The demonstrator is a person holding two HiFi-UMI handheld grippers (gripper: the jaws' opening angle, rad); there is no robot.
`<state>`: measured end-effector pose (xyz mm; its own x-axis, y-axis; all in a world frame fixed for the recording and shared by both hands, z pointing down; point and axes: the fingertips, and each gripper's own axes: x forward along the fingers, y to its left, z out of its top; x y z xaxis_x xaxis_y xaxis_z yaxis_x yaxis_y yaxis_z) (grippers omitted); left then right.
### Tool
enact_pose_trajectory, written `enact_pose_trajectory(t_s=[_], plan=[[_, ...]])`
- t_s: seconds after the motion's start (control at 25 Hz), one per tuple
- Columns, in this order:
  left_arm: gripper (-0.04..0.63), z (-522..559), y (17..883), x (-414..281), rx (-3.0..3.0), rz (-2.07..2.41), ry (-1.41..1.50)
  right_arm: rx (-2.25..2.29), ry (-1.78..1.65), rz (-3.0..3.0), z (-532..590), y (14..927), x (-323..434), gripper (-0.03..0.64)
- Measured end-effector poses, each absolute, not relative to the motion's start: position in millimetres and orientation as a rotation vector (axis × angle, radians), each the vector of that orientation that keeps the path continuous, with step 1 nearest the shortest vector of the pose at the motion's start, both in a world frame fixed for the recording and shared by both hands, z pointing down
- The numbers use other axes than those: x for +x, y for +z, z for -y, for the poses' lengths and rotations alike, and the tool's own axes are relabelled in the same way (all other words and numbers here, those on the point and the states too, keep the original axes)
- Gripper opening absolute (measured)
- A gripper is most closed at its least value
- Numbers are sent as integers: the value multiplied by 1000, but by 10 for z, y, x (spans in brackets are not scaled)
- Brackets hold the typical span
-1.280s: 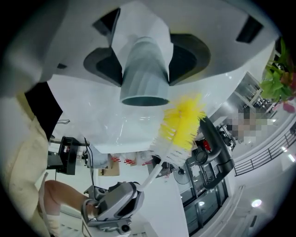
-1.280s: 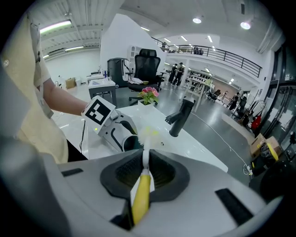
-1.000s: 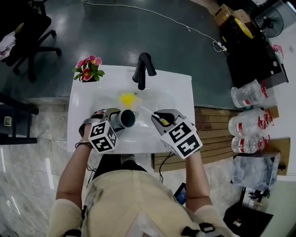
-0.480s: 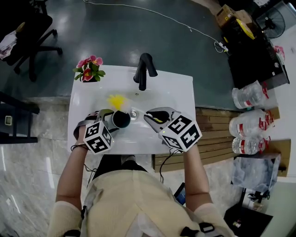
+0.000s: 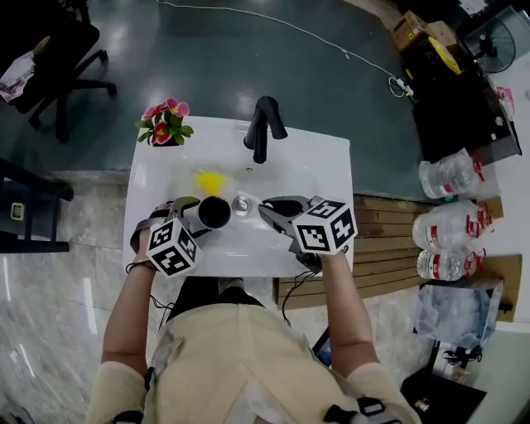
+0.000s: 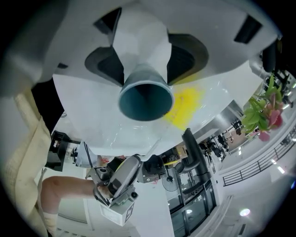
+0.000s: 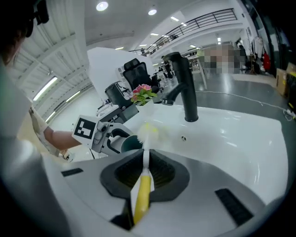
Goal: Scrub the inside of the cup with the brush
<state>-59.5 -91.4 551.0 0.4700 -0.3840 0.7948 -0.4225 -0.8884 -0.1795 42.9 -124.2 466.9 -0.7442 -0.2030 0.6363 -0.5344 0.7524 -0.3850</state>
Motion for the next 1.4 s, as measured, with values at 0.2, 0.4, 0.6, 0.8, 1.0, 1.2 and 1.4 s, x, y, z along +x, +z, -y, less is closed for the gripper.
enact_pose_trajectory(t_s=[0.2, 0.4, 0.6, 0.8, 1.0, 1.2, 1.4], plan=[[296, 914, 5520, -602, 2654, 740, 1425, 631, 843, 2340, 1255, 4824, 524, 48], [296, 919, 5523, -604, 2650, 745, 1430, 605, 723, 2281, 1149, 4904, 537, 49], [273, 898, 5574, -610, 2645, 729, 1515, 586, 466, 2191, 1077, 4813, 588, 49], [210, 941, 5611, -645, 2625, 772, 1587, 521, 170, 2028, 976, 4796, 669, 49], [186, 979, 5615, -652, 2603, 801, 1601, 455, 38, 1933, 856, 4800, 701, 49], [186, 967, 5618, -647, 2605, 803, 1607, 412, -38, 1882, 768, 4756, 705, 49], [181, 944, 5595, -637, 2612, 807, 1581, 333, -139, 1804, 652, 4679, 721, 49]])
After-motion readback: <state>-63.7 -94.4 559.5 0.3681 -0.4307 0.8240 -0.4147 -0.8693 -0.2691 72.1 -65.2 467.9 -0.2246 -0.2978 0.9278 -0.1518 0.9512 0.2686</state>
